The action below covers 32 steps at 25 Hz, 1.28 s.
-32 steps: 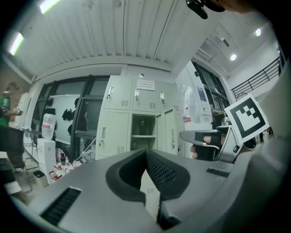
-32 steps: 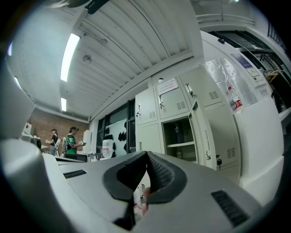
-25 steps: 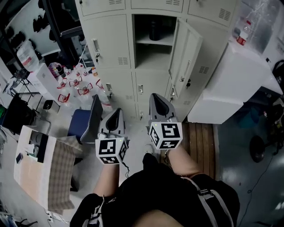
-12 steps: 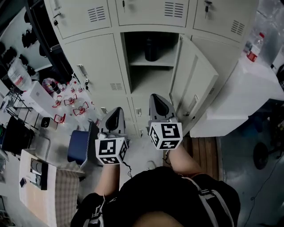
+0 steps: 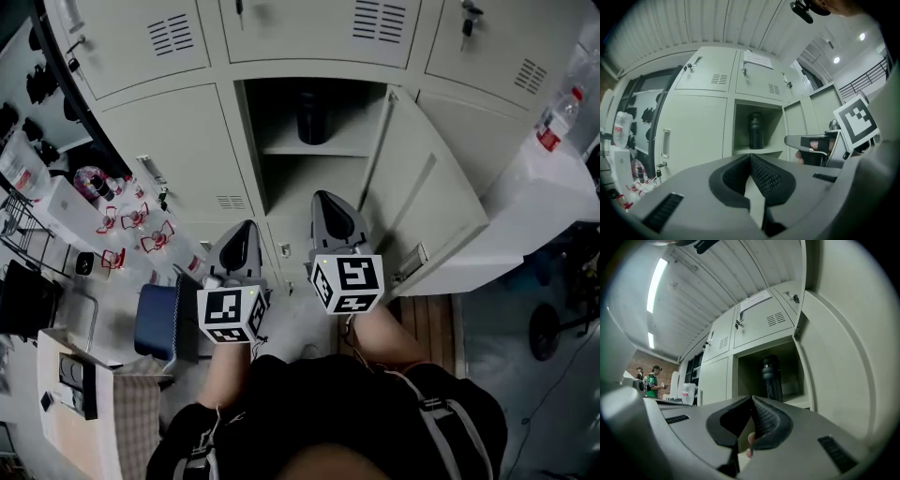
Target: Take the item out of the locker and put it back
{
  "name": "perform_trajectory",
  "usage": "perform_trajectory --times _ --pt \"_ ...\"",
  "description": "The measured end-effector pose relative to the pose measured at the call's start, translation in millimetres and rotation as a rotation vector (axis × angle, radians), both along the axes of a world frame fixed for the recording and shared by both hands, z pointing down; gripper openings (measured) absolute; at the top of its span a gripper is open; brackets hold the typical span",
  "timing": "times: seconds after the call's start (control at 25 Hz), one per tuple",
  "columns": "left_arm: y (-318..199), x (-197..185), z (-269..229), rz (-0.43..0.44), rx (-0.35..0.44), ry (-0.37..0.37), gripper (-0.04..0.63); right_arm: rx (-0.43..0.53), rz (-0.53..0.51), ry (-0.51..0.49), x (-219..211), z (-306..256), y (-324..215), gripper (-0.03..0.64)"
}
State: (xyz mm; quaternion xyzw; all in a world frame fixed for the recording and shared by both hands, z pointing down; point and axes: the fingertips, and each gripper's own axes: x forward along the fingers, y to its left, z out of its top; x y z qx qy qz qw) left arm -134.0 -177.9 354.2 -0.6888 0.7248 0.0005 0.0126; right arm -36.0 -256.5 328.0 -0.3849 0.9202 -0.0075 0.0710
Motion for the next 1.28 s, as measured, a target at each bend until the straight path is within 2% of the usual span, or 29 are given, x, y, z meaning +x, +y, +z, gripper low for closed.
perform_trajectory --times 0.32,0.64,0.88,1.08,1.12,1.16,1.2,1.28 --pt "-50.5 -4.8 0.4 0.106 0.008 -0.01 0.011 0.013 0.087 -0.001 -2.3 -0.2 -33.6 0.014" --pt "-93.6 -21.8 -15.3 0.262 0.021 -0.072 0.011 0.014 0.222 -0.03 -14.3 -5.4 -62.1 0.014" --pt "-111.1 -45.2 -19.5 0.311 0.022 -0.072 0.012 0.012 0.274 -0.008 -35.4 0.4 -74.8 0.014" --pt "-120.1 -54.3 -19.3 0.324 0.022 -0.073 0.011 0.031 0.264 0.004 -47.9 -0.3 -83.1 0.015" --pt "-120.8 -54.7 -20.2 0.326 0.025 -0.073 0.012 0.043 0.242 0.008 -51.9 -1.5 -83.9 0.027" --pt "-121.2 -54.9 -21.3 0.328 0.029 -0.074 0.011 0.056 0.218 0.012 -56.3 -3.0 -85.0 0.142" --pt "-121.5 -55.2 -22.3 0.328 0.032 -0.074 0.012 0.066 0.204 0.013 -59.7 -4.7 -87.1 0.226" --pt "-121.9 -56.6 -23.1 0.326 0.035 -0.074 0.012 0.079 0.21 0.013 -62.5 -8.7 -93.8 0.317"
